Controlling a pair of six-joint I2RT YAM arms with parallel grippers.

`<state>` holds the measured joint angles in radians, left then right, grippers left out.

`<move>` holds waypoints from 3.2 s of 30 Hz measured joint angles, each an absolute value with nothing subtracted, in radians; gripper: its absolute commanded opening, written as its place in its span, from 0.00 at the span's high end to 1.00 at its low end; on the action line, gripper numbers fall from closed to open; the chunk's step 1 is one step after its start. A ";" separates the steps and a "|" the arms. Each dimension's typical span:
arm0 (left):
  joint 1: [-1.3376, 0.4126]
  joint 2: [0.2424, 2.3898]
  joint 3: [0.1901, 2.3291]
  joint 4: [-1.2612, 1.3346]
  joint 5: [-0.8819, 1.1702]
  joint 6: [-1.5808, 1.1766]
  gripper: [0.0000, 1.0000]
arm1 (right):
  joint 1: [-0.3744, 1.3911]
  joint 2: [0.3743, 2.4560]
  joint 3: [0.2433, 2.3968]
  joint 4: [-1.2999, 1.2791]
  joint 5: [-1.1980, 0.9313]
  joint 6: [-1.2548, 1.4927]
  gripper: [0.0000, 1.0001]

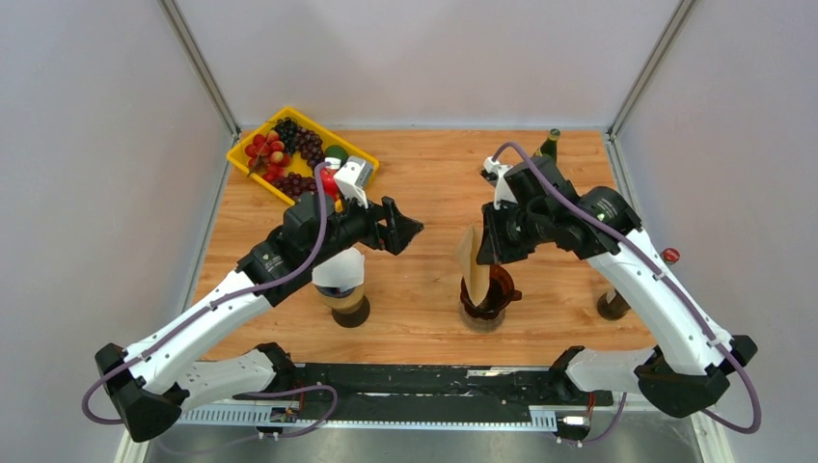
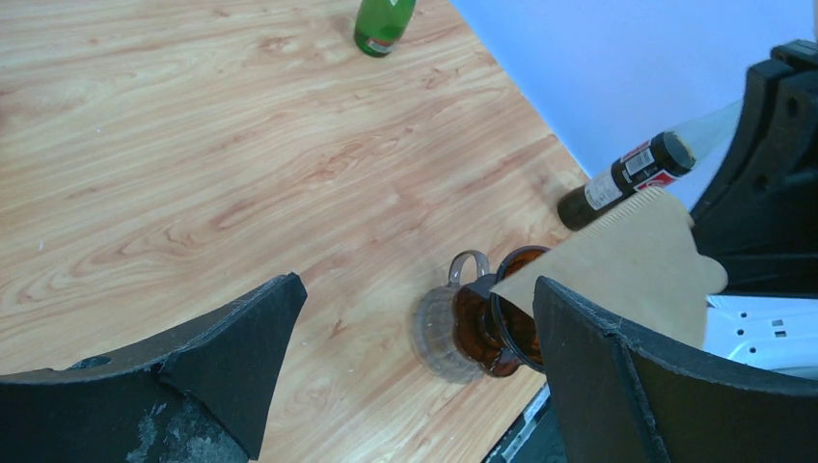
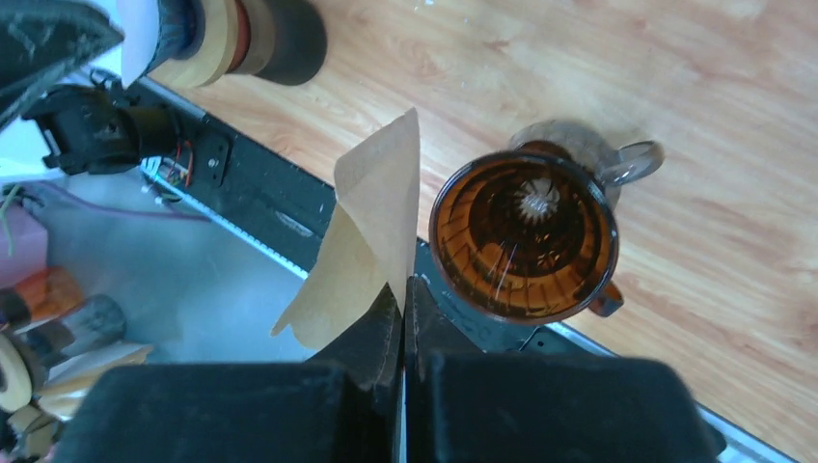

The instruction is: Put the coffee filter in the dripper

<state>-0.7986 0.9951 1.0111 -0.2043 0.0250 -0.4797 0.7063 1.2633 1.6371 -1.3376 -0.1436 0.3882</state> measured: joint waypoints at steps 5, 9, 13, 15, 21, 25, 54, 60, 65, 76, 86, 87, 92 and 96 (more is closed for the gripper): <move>-0.799 1.018 1.008 -0.204 0.051 -0.480 0.00 | 0.699 1.176 1.558 -1.367 -0.199 0.416 1.00; -0.799 1.036 1.007 -0.204 0.068 -0.480 0.00 | 0.688 1.112 1.483 -1.384 -0.205 0.432 1.00; -0.799 1.051 1.007 -0.201 0.083 -0.481 0.00 | 0.676 1.098 1.446 -1.396 -0.206 0.439 1.00; -0.799 1.056 1.003 -0.196 0.089 -0.483 0.00 | 0.667 1.111 1.433 -1.398 -0.203 0.438 1.00; -0.799 1.064 0.994 -0.197 0.097 -0.484 0.00 | 0.633 1.208 1.428 -1.398 -0.190 0.419 1.00; -0.799 1.066 0.993 -0.196 0.107 -0.483 0.00 | 0.596 1.243 1.428 -1.398 -0.179 0.400 1.00; -0.799 1.114 1.009 -0.274 0.113 -0.458 0.00 | 0.581 1.282 1.449 -1.398 0.031 0.338 0.51; -0.799 1.110 1.009 -0.296 0.084 -0.448 0.00 | 0.581 1.256 1.467 -1.398 0.048 0.327 0.52; -0.799 1.099 1.008 -0.331 0.046 -0.443 0.00 | 0.581 1.253 1.470 -1.399 0.048 0.310 0.60; -0.799 1.062 0.994 -0.344 0.016 -0.443 0.00 | 0.611 1.253 1.512 -1.398 0.012 0.290 0.76; -0.799 1.062 0.994 -0.356 0.006 -0.443 0.00 | 0.631 1.254 1.444 -1.394 -0.041 0.290 0.79; -0.799 1.062 0.994 -0.356 0.001 -0.443 0.00 | 0.635 1.255 1.437 -1.393 -0.047 0.290 0.78; -0.799 1.062 0.994 -0.357 -0.014 -0.443 0.00 | 0.667 1.271 1.420 -1.381 -0.054 0.301 0.74; -0.799 1.061 0.994 -0.357 -0.024 -0.443 0.00 | 0.701 1.283 1.401 -1.354 -0.029 0.325 0.72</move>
<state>-0.7990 1.0615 0.9936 -0.3573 -0.0238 -0.4431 0.7006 1.2831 1.4014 -1.3537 -0.0292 0.3248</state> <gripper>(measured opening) 0.998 0.268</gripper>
